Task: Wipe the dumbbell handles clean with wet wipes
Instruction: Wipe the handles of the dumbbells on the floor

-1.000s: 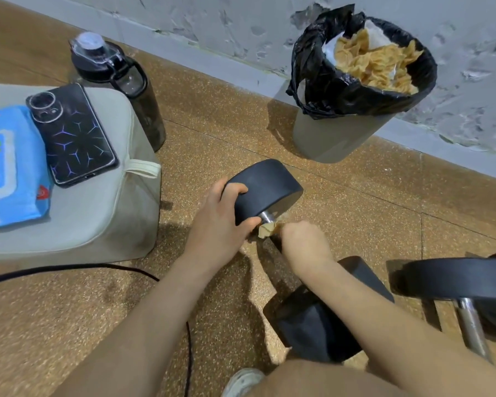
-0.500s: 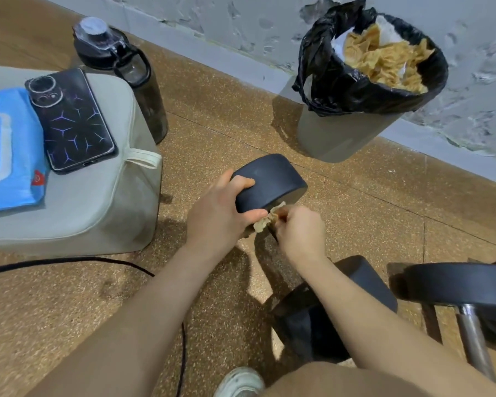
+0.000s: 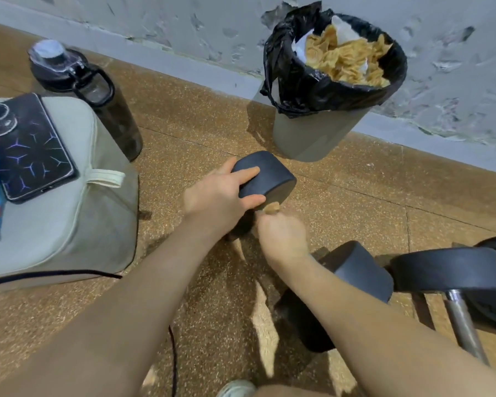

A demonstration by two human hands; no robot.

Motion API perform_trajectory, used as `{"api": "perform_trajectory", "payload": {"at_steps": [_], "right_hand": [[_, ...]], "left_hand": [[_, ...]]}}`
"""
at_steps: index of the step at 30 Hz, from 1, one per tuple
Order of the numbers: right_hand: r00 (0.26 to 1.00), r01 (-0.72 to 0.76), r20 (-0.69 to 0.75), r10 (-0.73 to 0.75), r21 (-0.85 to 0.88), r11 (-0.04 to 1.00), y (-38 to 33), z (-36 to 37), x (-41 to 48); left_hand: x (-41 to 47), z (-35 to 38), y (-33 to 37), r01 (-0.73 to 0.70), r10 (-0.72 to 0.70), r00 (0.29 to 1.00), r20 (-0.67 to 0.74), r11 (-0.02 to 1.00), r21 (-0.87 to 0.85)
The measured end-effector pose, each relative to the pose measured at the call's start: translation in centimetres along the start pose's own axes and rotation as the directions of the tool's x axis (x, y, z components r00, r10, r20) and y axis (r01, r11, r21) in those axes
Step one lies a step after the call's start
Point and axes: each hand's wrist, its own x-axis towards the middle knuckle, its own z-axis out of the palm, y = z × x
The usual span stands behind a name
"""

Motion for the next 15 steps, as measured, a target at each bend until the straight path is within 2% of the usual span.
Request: {"api": "perform_trajectory", "payload": {"at_steps": [3,4,7,8,11,13,15], "right_hand": [[0.969,0.231,0.131,-0.21,-0.176,0.957,0.5,-1.5,-0.8],[0.956,0.27,0.182,-0.232,-0.222,0.937,0.7,-2.1,-1.0],[0.926,0.327,0.291,-0.239,-0.305,0.894,1.3,-3.3,-1.2],[0.926,0.319,0.304,-0.224,-0.31,0.896,1.5,-3.5,-1.5],[0.929,0.259,0.336,-0.156,-0.286,0.923,2.1,-3.6,-2.6],[0.932,0.196,0.344,-0.116,-0.206,0.959,3.1,-3.8,-3.2],[0.951,0.044,0.306,-0.044,0.007,0.999,4.8,-3.8,-2.8]], "left_hand": [[0.2,0.5,0.3,-0.024,0.024,1.0,-0.002,1.0,-0.003],[-0.1,0.7,0.3,-0.048,0.047,0.999,-0.028,0.998,-0.027],[-2.7,1.8,0.1,-0.204,0.195,0.946,-0.261,0.979,-0.007],[-3.9,2.4,0.2,-0.222,0.218,0.938,-0.27,0.975,0.014],[-7.2,5.6,0.9,-0.239,0.235,0.97,-0.054,0.969,-0.07],[-8.1,7.7,1.4,-0.139,0.16,0.985,0.065,0.958,-0.251],[-7.9,9.3,2.0,0.032,0.044,0.988,0.148,0.88,-0.474]]}}
